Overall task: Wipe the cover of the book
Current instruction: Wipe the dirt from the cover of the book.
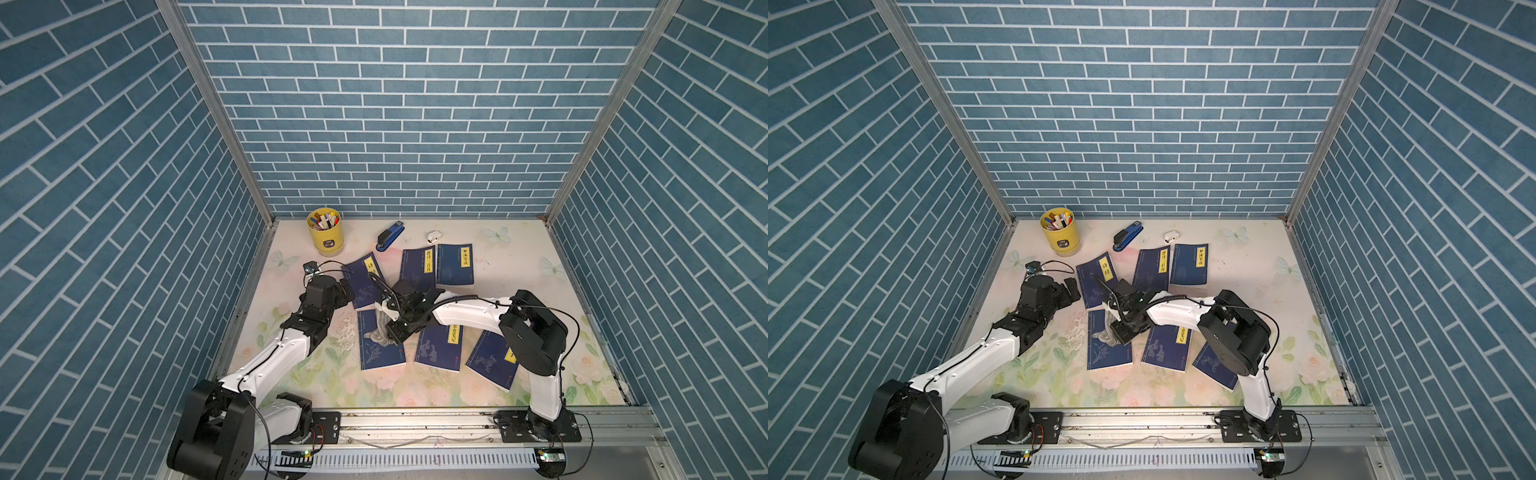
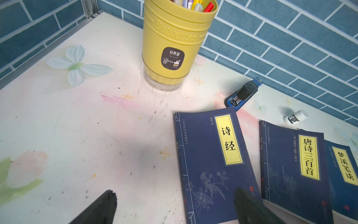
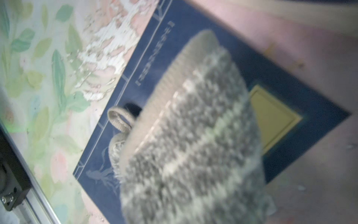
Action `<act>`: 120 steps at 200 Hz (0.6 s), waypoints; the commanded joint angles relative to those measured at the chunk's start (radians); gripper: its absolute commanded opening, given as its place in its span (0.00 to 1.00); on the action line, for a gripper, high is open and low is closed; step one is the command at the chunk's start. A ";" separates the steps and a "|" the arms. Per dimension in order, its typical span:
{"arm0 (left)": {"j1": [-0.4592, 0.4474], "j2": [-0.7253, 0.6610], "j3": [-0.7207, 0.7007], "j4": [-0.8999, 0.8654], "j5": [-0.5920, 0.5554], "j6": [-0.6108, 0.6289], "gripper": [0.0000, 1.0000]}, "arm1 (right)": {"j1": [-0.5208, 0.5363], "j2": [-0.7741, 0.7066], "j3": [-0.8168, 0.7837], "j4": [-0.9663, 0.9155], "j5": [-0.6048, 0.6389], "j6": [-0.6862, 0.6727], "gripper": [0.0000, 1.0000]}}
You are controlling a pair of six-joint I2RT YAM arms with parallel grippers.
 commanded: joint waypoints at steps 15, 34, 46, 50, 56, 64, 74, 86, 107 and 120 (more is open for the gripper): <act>0.007 -0.015 -0.020 0.028 0.021 -0.017 1.00 | 0.039 -0.010 -0.143 -0.064 0.004 0.050 0.00; 0.007 -0.045 -0.052 0.014 0.010 -0.015 1.00 | 0.040 -0.027 -0.175 -0.026 0.005 0.067 0.00; 0.007 -0.069 -0.064 0.016 0.000 -0.005 1.00 | 0.034 -0.014 -0.154 -0.025 0.026 0.053 0.00; 0.007 -0.077 -0.068 0.015 -0.006 -0.005 1.00 | 0.028 -0.006 -0.141 -0.026 0.035 0.047 0.00; 0.007 -0.085 -0.072 0.014 -0.016 -0.005 1.00 | 0.018 0.013 -0.113 -0.029 0.040 0.037 0.00; 0.007 -0.097 -0.077 0.013 -0.022 -0.003 1.00 | -0.001 0.041 -0.077 -0.033 0.045 0.028 0.00; 0.008 -0.103 -0.077 0.006 -0.028 -0.002 1.00 | -0.029 0.083 -0.022 -0.040 0.050 0.020 0.00; 0.007 -0.108 -0.074 -0.008 -0.027 0.000 1.00 | -0.057 0.132 0.038 -0.044 0.056 0.014 0.00; 0.007 -0.118 -0.082 -0.013 -0.017 -0.009 1.00 | -0.103 0.193 0.121 -0.056 0.063 0.009 0.00; 0.007 -0.122 -0.090 -0.009 -0.012 -0.017 1.00 | -0.114 0.213 0.155 -0.073 0.065 -0.004 0.00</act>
